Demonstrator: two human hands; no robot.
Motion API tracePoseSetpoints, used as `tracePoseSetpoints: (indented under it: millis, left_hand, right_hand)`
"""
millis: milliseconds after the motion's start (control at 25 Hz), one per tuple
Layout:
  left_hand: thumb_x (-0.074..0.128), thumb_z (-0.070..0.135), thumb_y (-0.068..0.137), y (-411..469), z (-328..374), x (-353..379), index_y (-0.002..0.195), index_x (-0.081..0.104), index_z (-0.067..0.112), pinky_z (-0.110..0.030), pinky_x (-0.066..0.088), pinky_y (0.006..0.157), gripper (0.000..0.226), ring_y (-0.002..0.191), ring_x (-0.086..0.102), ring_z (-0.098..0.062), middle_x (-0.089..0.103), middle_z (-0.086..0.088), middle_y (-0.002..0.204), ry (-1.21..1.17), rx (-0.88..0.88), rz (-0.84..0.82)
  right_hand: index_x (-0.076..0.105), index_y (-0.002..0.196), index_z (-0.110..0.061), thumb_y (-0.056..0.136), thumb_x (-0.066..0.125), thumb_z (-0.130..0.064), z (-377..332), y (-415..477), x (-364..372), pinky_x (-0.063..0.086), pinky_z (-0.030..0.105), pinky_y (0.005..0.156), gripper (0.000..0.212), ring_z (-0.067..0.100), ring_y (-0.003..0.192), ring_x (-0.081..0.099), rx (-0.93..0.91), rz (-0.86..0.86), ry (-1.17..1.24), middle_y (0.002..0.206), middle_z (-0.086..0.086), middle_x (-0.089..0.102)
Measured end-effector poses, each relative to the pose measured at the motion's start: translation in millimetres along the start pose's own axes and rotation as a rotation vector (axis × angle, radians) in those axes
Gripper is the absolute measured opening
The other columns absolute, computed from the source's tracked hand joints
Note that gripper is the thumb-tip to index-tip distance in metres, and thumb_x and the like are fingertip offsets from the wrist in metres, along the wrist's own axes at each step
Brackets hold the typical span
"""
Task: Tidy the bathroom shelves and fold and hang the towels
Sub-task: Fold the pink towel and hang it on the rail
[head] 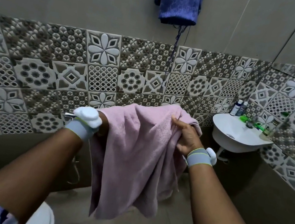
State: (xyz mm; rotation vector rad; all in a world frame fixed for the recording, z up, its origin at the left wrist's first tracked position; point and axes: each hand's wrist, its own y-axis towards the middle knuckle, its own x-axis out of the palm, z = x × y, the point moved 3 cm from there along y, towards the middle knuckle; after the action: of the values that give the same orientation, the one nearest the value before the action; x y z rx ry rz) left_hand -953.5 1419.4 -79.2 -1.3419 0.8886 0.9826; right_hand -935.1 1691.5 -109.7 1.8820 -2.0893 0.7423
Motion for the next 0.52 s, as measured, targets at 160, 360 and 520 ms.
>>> tracePoseSetpoints:
  millis: [160,360,520]
  left_hand:
    - [0.056,0.030,0.095,3.9,2.7,15.8,0.133,0.053,0.005,-0.022,0.041,0.092,0.045,0.120,0.054,-0.020,0.056,-0.010,0.132,0.152,0.174,-0.643]
    - [0.086,0.025,0.070,-8.5,60.2,-5.3,0.088,0.063,-0.001,-0.031,0.055,0.076,0.039,0.077,0.063,-0.017,0.068,-0.006,0.085,-0.939,0.719,0.004]
    - [0.082,0.032,0.072,-3.6,83.9,32.7,0.104,0.072,0.007,-0.044,0.050,0.099,0.041,0.102,0.069,-0.025,0.074,-0.009,0.102,-1.398,0.444,-0.139]
  right_hand:
    - [0.060,0.113,0.010,0.071,0.067,0.011,-4.2,-9.6,-6.1,0.054,0.043,0.091,0.043,0.035,0.096,0.067,0.009,-0.009,-0.253,0.104,0.024,0.068]
    - [0.057,0.116,0.011,0.070,0.060,0.020,-0.2,-9.7,13.3,0.051,0.050,0.094,0.047,0.040,0.103,0.065,-0.026,-0.064,-0.294,0.112,0.029,0.065]
    - [0.059,0.114,0.011,0.074,0.057,0.020,-2.6,-11.1,28.7,0.054,0.045,0.091,0.040,0.034,0.094,0.066,-0.050,-0.106,-0.253,0.105,0.025,0.068]
